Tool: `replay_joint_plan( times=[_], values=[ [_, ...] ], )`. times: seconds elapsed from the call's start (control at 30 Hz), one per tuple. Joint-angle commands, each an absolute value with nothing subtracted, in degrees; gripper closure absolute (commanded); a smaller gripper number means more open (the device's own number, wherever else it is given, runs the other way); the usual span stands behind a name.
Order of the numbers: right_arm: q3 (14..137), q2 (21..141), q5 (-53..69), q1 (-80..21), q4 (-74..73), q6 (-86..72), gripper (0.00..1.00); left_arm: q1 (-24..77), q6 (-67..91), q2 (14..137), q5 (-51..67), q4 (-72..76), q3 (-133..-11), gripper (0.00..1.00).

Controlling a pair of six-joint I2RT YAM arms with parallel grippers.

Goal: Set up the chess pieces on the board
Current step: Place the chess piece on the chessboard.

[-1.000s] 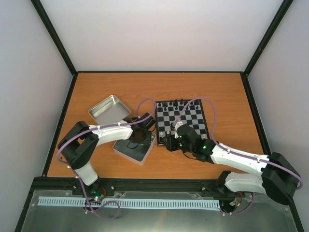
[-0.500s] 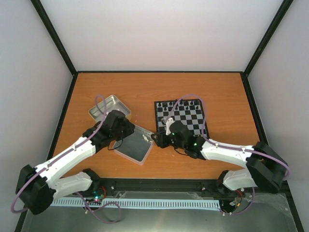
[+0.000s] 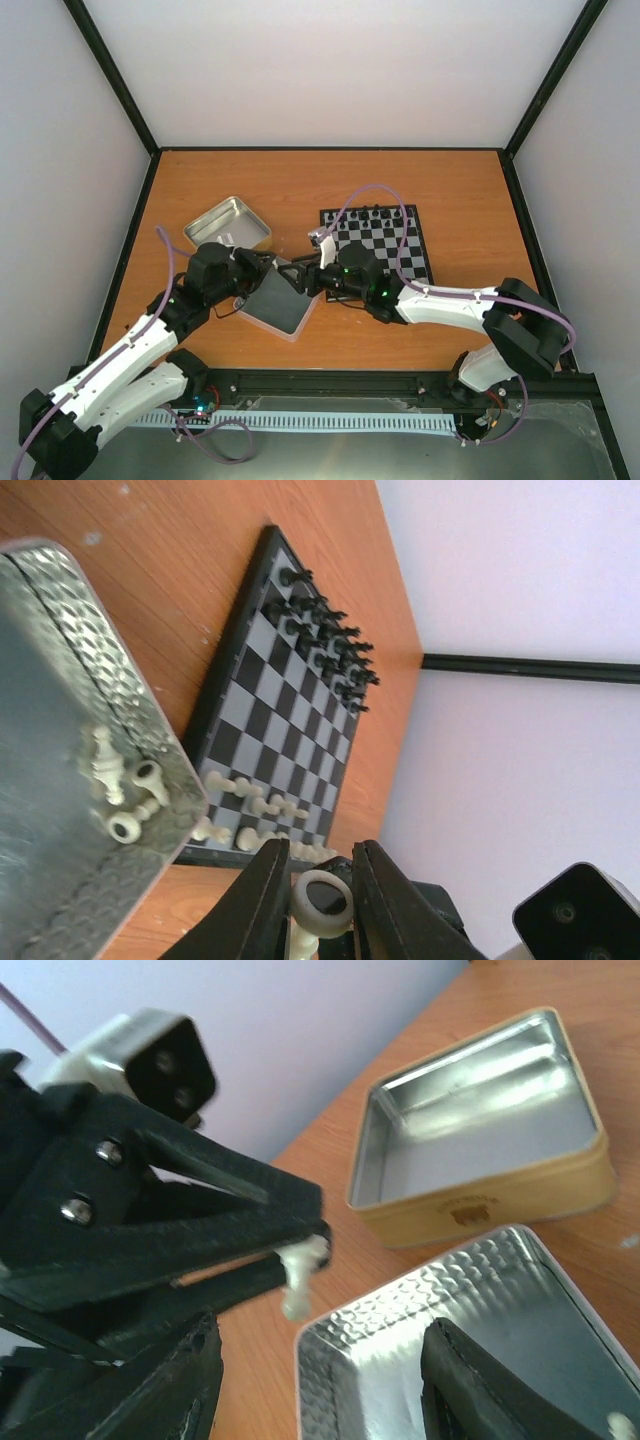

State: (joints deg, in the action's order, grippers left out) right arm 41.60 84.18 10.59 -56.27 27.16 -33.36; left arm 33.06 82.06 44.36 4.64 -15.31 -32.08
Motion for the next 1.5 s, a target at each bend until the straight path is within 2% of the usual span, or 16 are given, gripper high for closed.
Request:
replay_joint_plan(
  times=[0.0, 0.27, 0.5, 0.77, 1.0, 1.37, 1.4, 1.47],
  values=[
    [41.4, 84.9, 13.3, -56.7, 39.0, -34.5, 0.45, 32.2, 89.8, 44.0, 10.4, -7.8, -31.0, 0.82],
    [38.5, 85.5, 14.3, -56.6, 45.4, -37.2, 0.51, 32.2, 92.9, 44.2, 13.4, -4.1, -29.4, 0.83],
    [34.6, 84.9, 11.2, -56.6, 47.5, -38.3, 0.48, 32.2, 94.9, 43.4, 14.4, -2.0, -28.4, 0.83],
    [35.3, 86.0, 13.0, -56.6, 50.5, -37.7, 0.69, 32.2, 96.6, 42.8, 15.9, -0.8, -27.6, 0.83],
    [36.1, 85.6, 10.7, -56.5, 48.5, -38.0, 0.76, 32.2, 97.1, 42.2, 16.4, 0.0, -27.2, 0.83],
    [36.8, 85.4, 10.6, -56.5, 47.3, -38.4, 0.97, 32.2, 97.4, 42.4, 16.7, 0.6, -26.8, 0.82],
    [37.0, 85.1, 10.8, -56.4, 46.8, -38.7, 0.97, 32.2, 97.2, 42.5, 16.6, 0.5, -26.8, 0.81],
    [37.4, 84.2, 11.4, -56.0, 44.4, -39.3, 0.97, 32.2, 96.1, 42.7, 15.9, -0.6, -27.2, 0.71]
  ],
)
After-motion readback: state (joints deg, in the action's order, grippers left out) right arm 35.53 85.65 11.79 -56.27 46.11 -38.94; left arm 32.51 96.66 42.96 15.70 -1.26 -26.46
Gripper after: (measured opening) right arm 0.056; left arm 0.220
